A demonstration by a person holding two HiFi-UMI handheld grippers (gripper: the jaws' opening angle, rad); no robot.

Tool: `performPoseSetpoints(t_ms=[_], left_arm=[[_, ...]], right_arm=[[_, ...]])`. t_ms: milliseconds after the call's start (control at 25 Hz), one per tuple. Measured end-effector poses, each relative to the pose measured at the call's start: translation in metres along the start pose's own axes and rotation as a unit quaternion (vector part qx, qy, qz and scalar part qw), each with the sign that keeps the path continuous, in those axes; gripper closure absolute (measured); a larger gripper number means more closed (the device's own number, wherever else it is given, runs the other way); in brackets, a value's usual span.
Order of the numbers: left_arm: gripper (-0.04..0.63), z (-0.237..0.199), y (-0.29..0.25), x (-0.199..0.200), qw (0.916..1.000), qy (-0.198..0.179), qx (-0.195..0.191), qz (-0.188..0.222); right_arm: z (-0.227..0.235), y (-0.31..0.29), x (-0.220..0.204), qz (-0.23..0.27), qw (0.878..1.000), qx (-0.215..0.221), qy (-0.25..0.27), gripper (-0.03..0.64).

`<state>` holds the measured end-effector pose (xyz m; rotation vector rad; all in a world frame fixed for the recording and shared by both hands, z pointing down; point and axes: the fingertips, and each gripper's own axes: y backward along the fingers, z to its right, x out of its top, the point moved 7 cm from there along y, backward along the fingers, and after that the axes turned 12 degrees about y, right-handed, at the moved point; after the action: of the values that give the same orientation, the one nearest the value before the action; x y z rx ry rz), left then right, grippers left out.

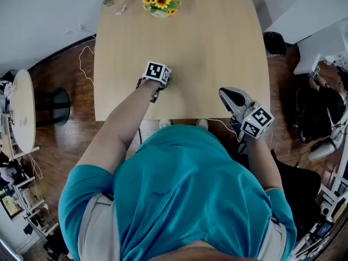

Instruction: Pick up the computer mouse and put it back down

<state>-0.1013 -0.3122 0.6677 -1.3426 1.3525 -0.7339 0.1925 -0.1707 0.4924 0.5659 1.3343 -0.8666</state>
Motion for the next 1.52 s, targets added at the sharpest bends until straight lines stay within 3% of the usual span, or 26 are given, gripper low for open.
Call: performPoseSetpoints(t_ms=[680, 1040, 1280, 1440, 1520], left_arm=[[0.322, -0.001, -0.016, 0.006, 0.9999, 0.001, 0.014, 0.01], [0.281, -0.004, -0.002, 0.01, 0.9984, 0.01, -0.016, 0.053], [0.281, -0.014, 0.031, -0.006, 0.9923, 0.056, -0.053, 0.096], [0.353, -0.022, 0.073, -0.023, 0.9841, 0.072, -0.062, 0.15], [0.441, -0.023, 0.104, -0.033, 0.9723, 0.083, -0.08, 0.203]], right_arm=[[0.006, 0.013, -0.003, -0.003, 1.0, -0.014, -0.005, 0.614], [0.012, 0.018, -0.004, 0.0, 1.0, -0.018, -0.01, 0.614], [0.021, 0.017, -0.003, 0.006, 1.0, -0.016, -0.012, 0.614], [0.029, 0.019, -0.002, 0.011, 1.0, -0.003, -0.011, 0.614], [0.034, 0.016, 0.0, 0.013, 1.0, 0.013, -0.008, 0.614]])
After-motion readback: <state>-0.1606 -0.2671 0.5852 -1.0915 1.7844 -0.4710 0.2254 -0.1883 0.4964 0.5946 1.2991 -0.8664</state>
